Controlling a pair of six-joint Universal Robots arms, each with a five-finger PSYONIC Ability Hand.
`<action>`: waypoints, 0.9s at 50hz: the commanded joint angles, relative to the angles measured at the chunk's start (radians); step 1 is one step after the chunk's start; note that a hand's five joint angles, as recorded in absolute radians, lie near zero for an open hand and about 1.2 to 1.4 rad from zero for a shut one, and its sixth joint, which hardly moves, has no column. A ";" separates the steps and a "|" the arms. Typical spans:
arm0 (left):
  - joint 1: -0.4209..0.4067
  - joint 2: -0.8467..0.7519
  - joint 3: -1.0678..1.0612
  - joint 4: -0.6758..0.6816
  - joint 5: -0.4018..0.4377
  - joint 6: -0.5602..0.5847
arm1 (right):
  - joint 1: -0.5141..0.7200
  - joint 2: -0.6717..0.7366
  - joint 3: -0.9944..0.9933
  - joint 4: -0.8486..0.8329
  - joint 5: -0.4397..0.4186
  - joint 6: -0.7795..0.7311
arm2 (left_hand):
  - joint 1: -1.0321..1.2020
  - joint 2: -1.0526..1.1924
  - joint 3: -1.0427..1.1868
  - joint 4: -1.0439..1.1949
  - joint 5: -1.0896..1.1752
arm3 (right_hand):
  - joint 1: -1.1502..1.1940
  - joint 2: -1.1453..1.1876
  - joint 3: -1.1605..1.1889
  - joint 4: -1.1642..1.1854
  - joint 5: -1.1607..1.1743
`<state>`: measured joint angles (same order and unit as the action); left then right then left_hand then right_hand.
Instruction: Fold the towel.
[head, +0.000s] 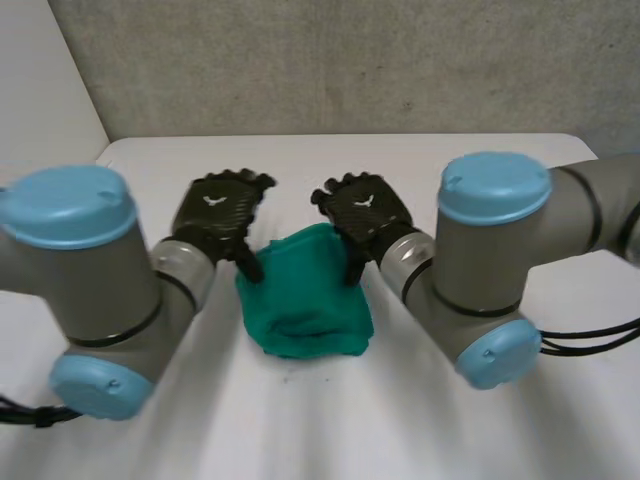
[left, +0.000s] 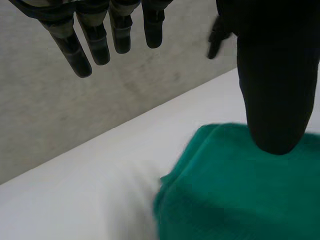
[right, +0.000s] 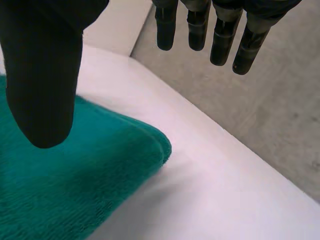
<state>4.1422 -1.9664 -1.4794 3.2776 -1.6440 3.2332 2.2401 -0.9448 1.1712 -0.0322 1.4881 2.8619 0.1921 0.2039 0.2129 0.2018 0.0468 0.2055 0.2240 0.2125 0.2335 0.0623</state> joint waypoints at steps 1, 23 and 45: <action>-0.059 -0.100 0.065 -0.080 -0.011 -0.081 | -0.033 0.030 -0.028 0.077 -0.091 0.099 | 0.030 0.018 0.009 0.020 0.001 | -0.031 -0.049 -0.038 -0.059 -0.062; 0.013 -0.173 -0.052 -0.130 -0.068 -0.070 | -0.089 0.259 -0.257 0.324 -0.055 0.036 | 0.013 0.001 -0.008 0.003 -0.017 | -0.031 -0.049 -0.038 -0.059 -0.062; 0.139 0.193 0.247 -0.295 0.009 -0.085 | -0.278 -0.327 -0.047 0.153 0.273 0.103 | 0.004 -0.008 -0.017 -0.006 -0.025 | -0.031 -0.049 -0.038 -0.059 -0.062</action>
<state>4.1910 -1.8764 -1.3388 3.1080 -1.6854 3.1612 2.0424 -1.0955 1.0392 0.1778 1.6511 2.9601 0.1909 0.2039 0.2129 0.2018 0.0467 0.1916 0.2240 0.2125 0.2339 0.0520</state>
